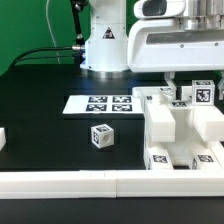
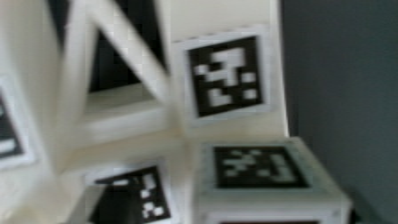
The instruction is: Assemble chair
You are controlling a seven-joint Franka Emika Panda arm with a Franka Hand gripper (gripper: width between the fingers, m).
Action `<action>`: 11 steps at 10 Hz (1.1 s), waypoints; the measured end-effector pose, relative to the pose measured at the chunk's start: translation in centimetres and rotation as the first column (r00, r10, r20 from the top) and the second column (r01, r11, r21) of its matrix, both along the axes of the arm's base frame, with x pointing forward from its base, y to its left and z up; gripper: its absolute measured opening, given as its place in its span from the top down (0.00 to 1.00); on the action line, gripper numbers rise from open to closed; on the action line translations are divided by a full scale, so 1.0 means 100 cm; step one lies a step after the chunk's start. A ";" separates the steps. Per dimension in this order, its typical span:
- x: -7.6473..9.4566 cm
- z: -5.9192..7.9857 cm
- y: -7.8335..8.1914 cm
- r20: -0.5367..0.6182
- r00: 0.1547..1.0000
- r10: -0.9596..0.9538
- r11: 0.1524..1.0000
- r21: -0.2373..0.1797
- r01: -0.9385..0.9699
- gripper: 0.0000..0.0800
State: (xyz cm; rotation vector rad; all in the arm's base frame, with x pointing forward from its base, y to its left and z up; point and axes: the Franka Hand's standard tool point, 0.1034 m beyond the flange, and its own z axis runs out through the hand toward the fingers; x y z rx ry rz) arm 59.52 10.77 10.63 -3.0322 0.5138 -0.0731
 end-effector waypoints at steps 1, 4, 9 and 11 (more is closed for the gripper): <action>0.000 0.000 0.000 -0.004 0.998 -0.065 0.998 0.004 0.065 0.67; 0.002 0.000 0.000 -0.024 0.950 -0.312 0.950 0.013 0.312 0.67; 0.001 -0.001 0.008 -0.113 0.404 -0.908 0.401 0.046 0.915 0.67; 0.001 -0.001 0.007 -0.119 0.366 -0.923 0.363 0.043 0.931 0.67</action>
Offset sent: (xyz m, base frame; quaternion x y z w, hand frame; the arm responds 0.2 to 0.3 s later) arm 0.0096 -0.0025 -0.0006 -0.0238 -0.0145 0.2360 0.9713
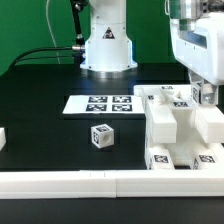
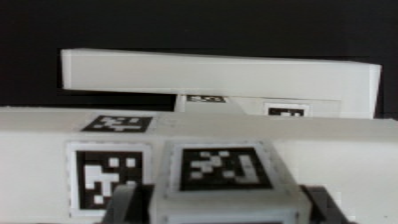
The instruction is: Assemble chair
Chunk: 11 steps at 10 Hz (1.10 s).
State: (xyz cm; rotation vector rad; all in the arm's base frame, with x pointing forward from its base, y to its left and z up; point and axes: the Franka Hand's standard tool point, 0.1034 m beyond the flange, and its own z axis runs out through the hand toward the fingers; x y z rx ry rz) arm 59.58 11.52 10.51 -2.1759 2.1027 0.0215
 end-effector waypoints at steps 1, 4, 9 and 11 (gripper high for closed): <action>0.000 -0.001 0.000 0.001 1.000 0.023 1.000 -0.002 -0.023 0.67; 0.001 0.000 0.001 0.025 0.941 0.337 0.941 -0.032 -0.336 0.21; 0.001 0.002 0.001 0.017 0.624 0.781 0.622 -0.102 -0.776 0.19; 0.005 0.010 0.000 0.007 0.467 0.884 0.463 -0.154 -0.873 0.34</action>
Offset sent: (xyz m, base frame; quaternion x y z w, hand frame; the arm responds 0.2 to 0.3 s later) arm 0.0039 0.0029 0.0065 -0.0013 -0.0020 -0.2850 0.9585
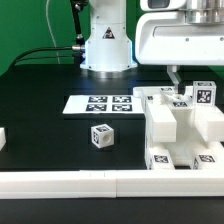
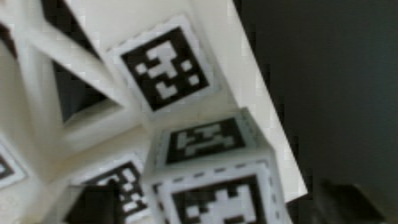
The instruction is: Assemble chair
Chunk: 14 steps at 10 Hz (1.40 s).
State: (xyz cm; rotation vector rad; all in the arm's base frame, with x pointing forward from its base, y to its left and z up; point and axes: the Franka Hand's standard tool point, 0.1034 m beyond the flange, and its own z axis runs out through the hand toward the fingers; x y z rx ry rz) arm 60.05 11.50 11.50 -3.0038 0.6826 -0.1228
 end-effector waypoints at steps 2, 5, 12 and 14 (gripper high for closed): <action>-0.001 -0.003 0.000 -0.009 0.997 -0.081 0.997 0.011 0.081 0.65; -0.001 -0.003 0.000 -0.019 0.970 -0.242 0.970 0.025 0.242 0.65; -0.004 -0.004 -0.004 -0.150 0.441 -0.885 0.436 0.069 0.898 0.65; -0.005 -0.004 -0.004 -0.166 0.322 -0.932 0.316 0.063 0.947 0.65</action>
Offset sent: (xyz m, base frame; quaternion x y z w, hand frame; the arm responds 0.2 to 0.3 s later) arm 0.0000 0.0000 0.0000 0.0000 0.0000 0.1938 0.9810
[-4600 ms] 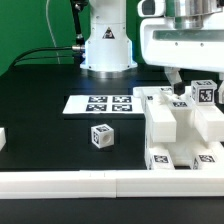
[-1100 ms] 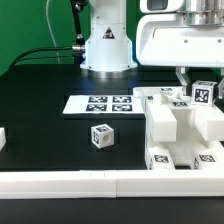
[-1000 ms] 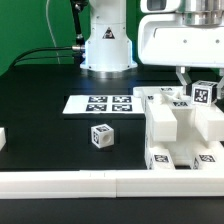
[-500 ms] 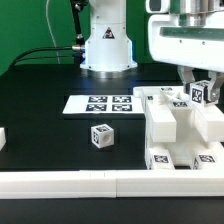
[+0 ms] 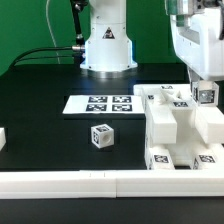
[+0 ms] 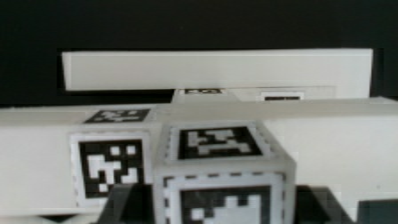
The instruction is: Assemble chair
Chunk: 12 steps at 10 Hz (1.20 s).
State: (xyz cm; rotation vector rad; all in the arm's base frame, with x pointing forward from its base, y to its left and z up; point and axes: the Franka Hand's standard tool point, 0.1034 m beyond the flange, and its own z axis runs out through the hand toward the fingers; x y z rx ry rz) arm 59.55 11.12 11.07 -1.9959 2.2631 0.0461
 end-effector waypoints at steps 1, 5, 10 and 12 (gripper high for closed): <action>0.000 0.000 0.001 -0.007 0.998 -0.068 0.998 0.008 0.068 0.64; -0.001 -0.001 0.001 -0.015 0.993 -0.114 0.993 0.008 0.114 0.64; 0.000 0.002 0.003 0.039 0.883 0.468 0.884 -0.044 -0.466 0.20; 0.000 0.001 0.002 0.045 0.820 0.571 0.821 -0.059 -0.568 0.19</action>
Offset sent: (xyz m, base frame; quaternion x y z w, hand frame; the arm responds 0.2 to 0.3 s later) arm 0.0000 0.0000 0.0000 0.0000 0.0000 0.0000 1.0000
